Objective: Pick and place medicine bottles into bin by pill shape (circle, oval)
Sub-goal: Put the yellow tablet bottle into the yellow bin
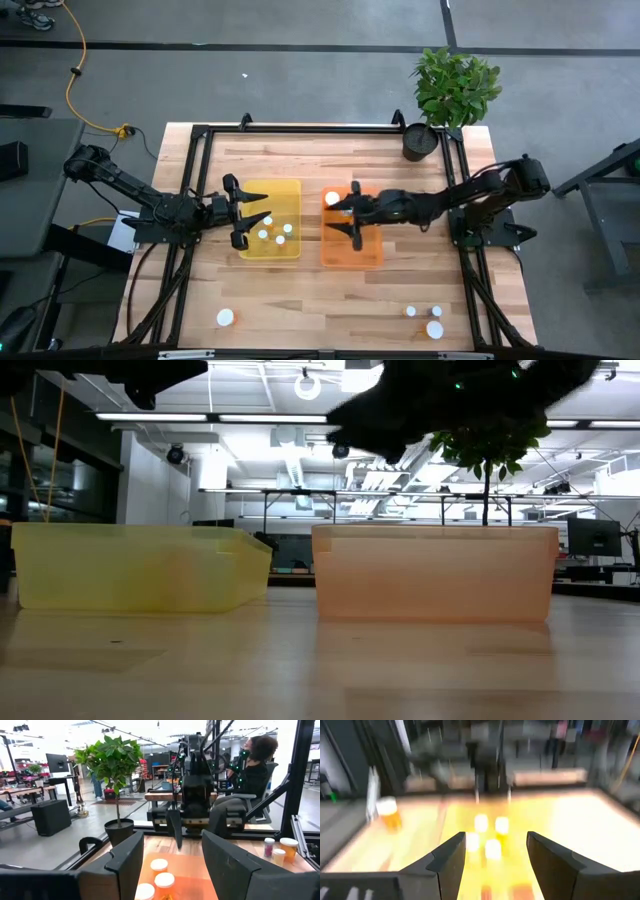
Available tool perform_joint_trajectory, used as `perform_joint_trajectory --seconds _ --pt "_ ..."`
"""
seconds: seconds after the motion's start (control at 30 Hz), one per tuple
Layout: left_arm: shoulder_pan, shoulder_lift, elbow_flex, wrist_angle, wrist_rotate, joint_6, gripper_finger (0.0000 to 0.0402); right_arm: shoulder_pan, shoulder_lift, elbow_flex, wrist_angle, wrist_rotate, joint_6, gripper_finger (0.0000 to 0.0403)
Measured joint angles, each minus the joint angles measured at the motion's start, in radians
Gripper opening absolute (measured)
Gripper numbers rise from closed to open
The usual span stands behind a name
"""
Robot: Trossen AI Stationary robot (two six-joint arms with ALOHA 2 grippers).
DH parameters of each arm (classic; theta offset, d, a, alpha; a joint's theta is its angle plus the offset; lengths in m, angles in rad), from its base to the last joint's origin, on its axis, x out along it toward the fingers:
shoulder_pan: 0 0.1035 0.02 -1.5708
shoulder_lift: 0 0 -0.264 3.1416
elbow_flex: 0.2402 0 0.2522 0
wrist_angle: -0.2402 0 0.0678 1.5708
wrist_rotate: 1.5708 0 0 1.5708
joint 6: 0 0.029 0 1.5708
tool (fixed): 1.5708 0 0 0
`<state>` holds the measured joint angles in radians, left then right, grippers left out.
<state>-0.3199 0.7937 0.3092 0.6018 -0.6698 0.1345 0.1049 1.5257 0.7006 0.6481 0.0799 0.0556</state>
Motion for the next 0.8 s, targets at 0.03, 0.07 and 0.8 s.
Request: perform_joint_trajectory --seconds 0.03,0.07,0.8 --pt "0.0 0.0 0.0 0.0 0.0 0.0 0.0188 0.007 0.0 0.042 -0.117 0.001 0.015 0.0204" --pt "0.0 0.0 0.0 0.0 0.0 0.0 0.0188 0.016 0.0 0.086 -0.248 0.002 0.039 0.0204" --pt "-0.001 0.0 0.0 0.017 0.003 -0.189 0.0188 0.701 0.0 0.521 -1.506 0.188 1.189 0.0204"
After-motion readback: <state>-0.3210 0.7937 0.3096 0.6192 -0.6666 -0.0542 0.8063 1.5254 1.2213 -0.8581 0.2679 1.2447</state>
